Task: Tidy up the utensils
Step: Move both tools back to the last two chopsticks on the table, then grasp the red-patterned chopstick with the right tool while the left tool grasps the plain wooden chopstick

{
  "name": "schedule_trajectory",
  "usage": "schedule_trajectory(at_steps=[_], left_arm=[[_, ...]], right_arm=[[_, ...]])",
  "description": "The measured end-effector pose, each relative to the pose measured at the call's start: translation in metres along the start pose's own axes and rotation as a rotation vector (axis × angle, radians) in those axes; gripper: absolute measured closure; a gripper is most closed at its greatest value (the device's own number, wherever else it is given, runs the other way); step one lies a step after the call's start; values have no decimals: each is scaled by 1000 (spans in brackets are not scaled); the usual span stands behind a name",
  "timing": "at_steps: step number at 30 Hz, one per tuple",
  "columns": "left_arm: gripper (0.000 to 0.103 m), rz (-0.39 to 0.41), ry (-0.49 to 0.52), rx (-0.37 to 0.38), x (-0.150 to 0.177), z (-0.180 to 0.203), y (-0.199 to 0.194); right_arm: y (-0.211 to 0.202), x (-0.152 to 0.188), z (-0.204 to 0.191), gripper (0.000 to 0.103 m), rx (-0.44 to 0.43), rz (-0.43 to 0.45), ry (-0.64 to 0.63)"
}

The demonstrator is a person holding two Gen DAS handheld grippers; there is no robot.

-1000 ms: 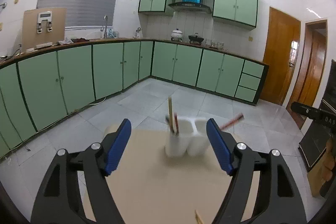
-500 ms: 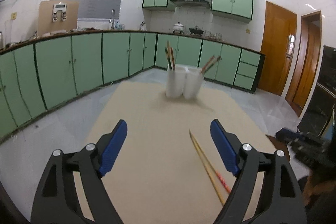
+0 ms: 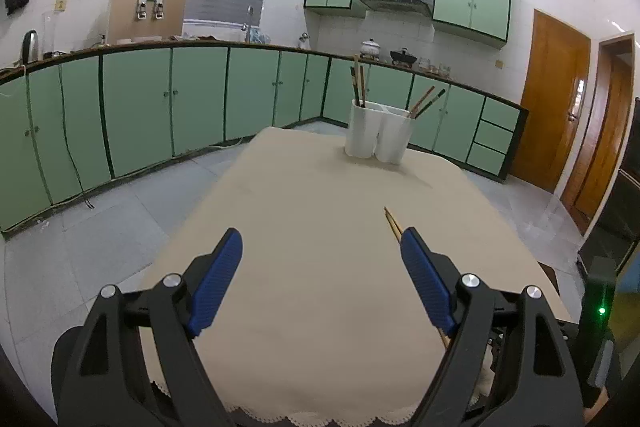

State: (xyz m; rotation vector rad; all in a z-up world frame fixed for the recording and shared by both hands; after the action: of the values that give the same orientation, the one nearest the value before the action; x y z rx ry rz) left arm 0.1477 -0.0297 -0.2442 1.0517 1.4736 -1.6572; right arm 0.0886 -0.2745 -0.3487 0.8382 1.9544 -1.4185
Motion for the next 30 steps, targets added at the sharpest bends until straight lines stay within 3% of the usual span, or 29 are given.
schedule_trajectory(at_steps=[9, 15, 18, 30], left_arm=[[28, -105, 38, 2, 37, 9, 30], [28, -111, 37, 2, 41, 8, 31], [28, -133, 48, 9, 47, 13, 34], [31, -179, 141, 107, 63, 62, 33]], right_arm=[[7, 3, -9, 81, 6, 1, -35], [16, 4, -7, 82, 11, -4, -38], [18, 4, -6, 97, 24, 2, -37], [-2, 6, 31, 97, 121, 42, 80]])
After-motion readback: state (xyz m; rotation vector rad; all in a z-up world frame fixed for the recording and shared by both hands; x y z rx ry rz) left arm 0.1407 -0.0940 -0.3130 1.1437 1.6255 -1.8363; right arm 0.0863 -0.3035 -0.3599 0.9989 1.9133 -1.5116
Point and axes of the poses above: each gripper's, at about its wrist camera, not at the fingertips, and y roughly the way its jaws point, z to its right, x to its underside, the point moved 1 cm from there along y, roughly the way its jaws point, and after that the axes turned 13 degrees about -x, right-handed, at the moved point
